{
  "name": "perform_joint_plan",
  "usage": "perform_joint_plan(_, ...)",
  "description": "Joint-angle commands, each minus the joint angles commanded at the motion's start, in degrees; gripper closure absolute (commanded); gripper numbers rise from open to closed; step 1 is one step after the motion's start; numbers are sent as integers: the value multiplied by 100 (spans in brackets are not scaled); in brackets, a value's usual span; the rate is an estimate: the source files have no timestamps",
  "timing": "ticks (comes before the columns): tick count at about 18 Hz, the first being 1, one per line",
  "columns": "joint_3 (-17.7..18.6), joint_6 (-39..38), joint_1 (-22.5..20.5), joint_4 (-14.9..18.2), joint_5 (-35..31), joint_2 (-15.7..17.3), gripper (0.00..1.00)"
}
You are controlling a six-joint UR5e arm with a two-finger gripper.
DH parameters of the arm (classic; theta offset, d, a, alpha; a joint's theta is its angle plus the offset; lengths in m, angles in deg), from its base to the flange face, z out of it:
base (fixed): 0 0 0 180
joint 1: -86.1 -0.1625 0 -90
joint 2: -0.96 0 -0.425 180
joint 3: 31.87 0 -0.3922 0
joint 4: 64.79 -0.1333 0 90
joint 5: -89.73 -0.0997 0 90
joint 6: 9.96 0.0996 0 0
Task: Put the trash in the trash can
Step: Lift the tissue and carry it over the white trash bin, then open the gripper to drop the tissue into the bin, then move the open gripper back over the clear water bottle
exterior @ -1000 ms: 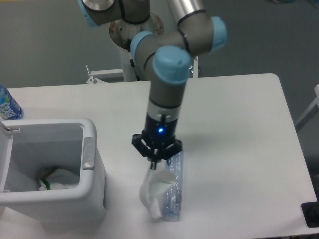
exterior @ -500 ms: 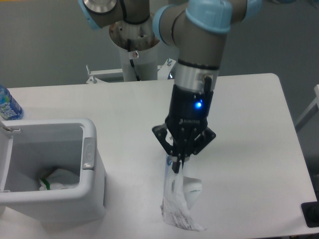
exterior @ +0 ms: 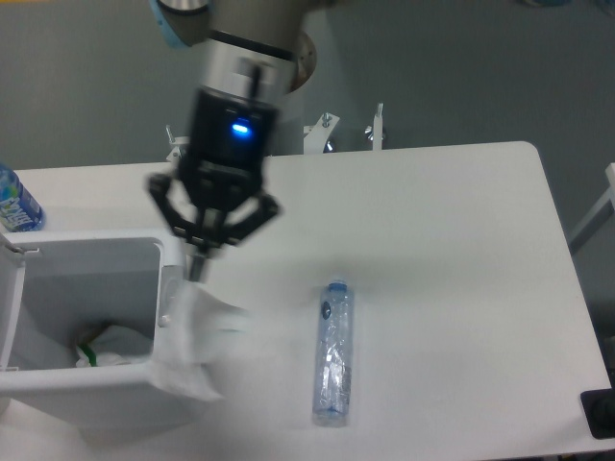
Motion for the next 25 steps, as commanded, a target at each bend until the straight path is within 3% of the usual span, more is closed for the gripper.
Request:
perform_joint_plan(1, 62, 9, 53, 0, 0, 26, 87)
perform_joint_plan(2, 149, 18, 106, -9, -9, 35, 85)
perform_joint_plan(3, 176, 35, 132, -9, -17, 35, 73)
perform_joint_plan(4, 150, 53, 132, -35, -18, 27, 43)
perform_joint_plan(6, 36, 62, 132, -35, -26, 35, 15)
perform_joint_plan(7, 19, 62, 115, -35, -26, 53, 7)
perform_joint_plan(10, -52, 62, 71, -26, -35, 53, 4)
perform_joint_plan(13, -78, 70, -647, -44, -26, -26, 0)
perform_joint_plan(20, -517, 79, -1747, -106, -35, -1027, 0)
perform_joint_plan(22, -623, 219, -1862, -106, -87, -1325, 0)
perform_joint_plan(25, -615, 850, -1854, -97, -736, -1634, 0)
